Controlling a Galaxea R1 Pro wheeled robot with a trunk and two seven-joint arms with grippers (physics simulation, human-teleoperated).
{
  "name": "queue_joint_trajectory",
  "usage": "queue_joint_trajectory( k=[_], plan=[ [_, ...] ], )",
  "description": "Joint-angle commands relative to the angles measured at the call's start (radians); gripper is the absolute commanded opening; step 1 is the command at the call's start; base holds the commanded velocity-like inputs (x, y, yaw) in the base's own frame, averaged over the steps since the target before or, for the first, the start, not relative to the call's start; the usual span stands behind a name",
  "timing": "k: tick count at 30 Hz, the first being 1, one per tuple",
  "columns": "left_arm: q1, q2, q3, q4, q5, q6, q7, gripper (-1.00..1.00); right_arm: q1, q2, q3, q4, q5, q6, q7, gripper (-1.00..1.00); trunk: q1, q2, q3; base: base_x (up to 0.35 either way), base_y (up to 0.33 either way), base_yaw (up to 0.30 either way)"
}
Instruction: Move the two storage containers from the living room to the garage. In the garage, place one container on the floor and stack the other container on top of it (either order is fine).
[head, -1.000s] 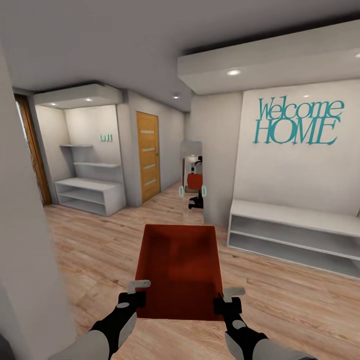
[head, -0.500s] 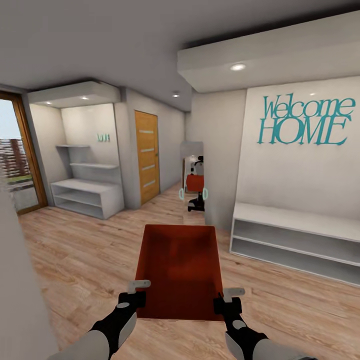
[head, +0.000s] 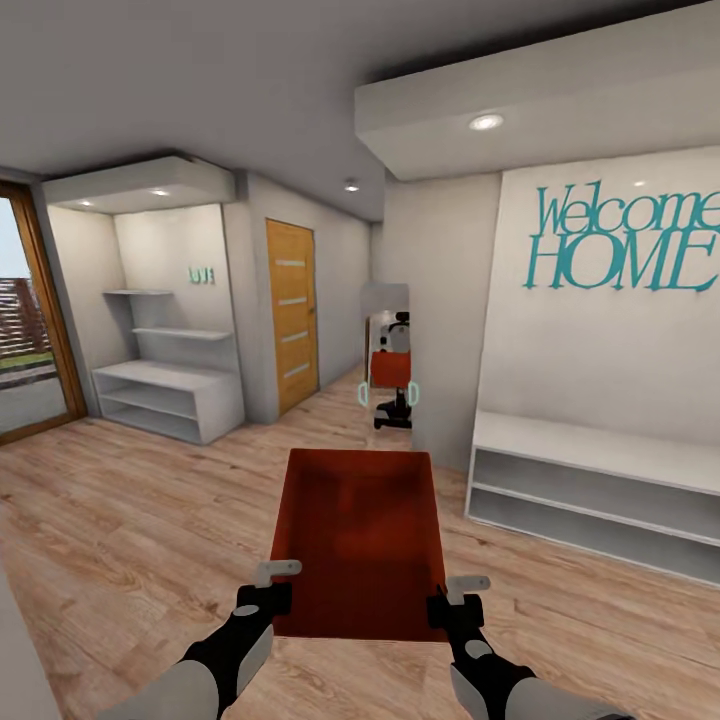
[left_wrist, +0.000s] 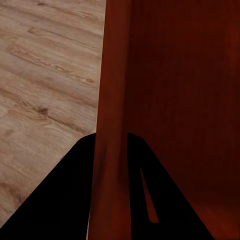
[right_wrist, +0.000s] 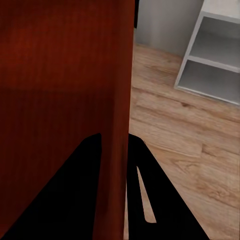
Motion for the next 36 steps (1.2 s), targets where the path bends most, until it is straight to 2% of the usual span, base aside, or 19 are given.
queue_joint_trajectory(
  k=[1,18,36],
  plan=[
    [-0.001,0.000,0.017,0.004,-0.002,-0.003,0.062,-1.00,-0.002,0.000,-0.033,-0.002,-0.016,-0.014,-0.018,-1.00,0.001,-0.001,-0.002,0.322,0.000,0.000],
    [-0.001,0.000,0.017,0.005,-0.002,-0.003,0.062,-1.00,-0.002,0.000,-0.033,-0.002,-0.016,-0.015,-0.018,-1.00,0.001,-0.001,-0.002,0.322,0.000,0.007],
    [-0.001,0.000,0.017,0.005,-0.002,-0.003,0.062,-1.00,-0.002,0.000,-0.033,-0.002,-0.016,-0.015,-0.018,-1.00,0.001,-0.001,-0.002,0.322,0.000,0.218]
  ],
)
